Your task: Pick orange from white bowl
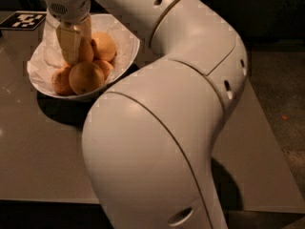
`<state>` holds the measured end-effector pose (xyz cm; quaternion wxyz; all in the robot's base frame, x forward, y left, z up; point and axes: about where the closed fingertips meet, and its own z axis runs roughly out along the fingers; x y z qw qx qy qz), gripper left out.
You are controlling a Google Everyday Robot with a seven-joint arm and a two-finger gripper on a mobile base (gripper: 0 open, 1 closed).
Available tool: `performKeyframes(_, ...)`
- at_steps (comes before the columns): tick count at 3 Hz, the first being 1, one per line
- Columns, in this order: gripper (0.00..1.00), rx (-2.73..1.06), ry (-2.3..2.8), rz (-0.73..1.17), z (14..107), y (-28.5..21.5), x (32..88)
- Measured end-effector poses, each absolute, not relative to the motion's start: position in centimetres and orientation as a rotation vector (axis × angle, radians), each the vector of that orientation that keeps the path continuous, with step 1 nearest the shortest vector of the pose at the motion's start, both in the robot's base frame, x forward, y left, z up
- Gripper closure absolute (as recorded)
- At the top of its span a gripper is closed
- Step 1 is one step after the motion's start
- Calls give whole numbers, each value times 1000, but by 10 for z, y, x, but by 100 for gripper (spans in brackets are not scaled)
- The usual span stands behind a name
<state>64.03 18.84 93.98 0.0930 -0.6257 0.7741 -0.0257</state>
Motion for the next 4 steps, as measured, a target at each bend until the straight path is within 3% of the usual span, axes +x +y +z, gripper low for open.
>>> performKeyframes(1, 13, -1857, 2298, -76, 939, 188, 640)
performKeyframes(2, 14, -1857, 2298, -76, 937, 189, 639)
performKeyframes(4, 60, -1857, 2298, -76, 941, 188, 640)
